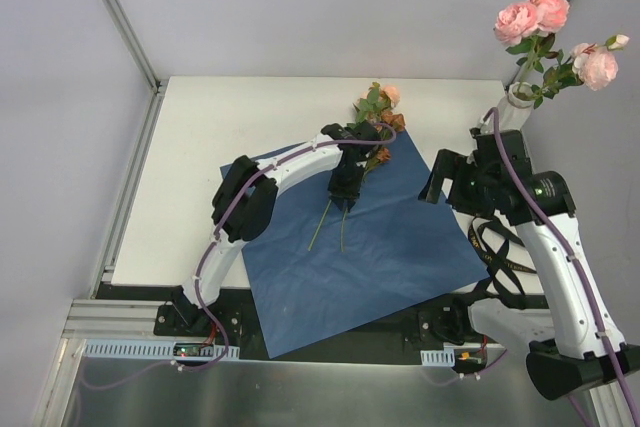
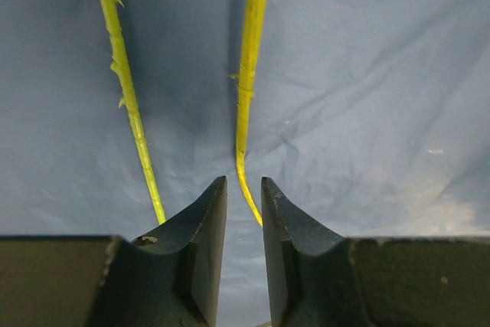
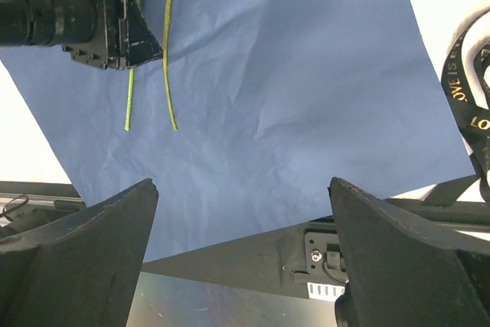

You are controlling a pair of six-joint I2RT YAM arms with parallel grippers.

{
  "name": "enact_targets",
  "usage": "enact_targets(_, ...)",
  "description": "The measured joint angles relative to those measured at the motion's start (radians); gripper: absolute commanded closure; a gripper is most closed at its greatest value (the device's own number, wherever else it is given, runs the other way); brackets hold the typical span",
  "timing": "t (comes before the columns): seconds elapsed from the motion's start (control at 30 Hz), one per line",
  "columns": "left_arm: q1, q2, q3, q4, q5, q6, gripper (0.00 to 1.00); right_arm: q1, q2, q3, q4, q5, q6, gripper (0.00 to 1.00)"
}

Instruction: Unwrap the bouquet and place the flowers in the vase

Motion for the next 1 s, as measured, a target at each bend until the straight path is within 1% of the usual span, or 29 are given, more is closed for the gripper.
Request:
enact_targets(0.2,-0.006,0.053,0.031,-0.001,-0.04,0.002,0.8,0.0,-0.042,-0.011,-0.019,0.01,-0.019,0.04)
enact_targets(0.57,-0.006,0.116,0.089,-0.002,-0.071,0.023,0.87,0.0,-0.003,-0.021,-0.031,0.005,-0.036,0.03)
enact_targets(0.67,-0.007,0.116,0.09,-0.002,-0.085,0.03,0.92,0.0,0.012,-0.021,-0.031,0.0,-0.039,0.03)
enact_targets(0.7,-0.007,0.116,0.09,-0.003,-0.087,0.031,0.98,0.0,0.018,-0.021,-0.031,-0.002,-0.039,0.03)
enact_targets(0.73,-0.007,0.116,0.09,-0.003,-0.09,0.032,1.0,0.0,0.024,-0.021,-0.031,-0.005,-0.039,0.03)
enact_targets(1.0,-0.006,0.097,0.094,-0.007,-0.094,0.059,1.0,0.0,0.049,-0.021,-0.03,-0.043,-0.04,0.03)
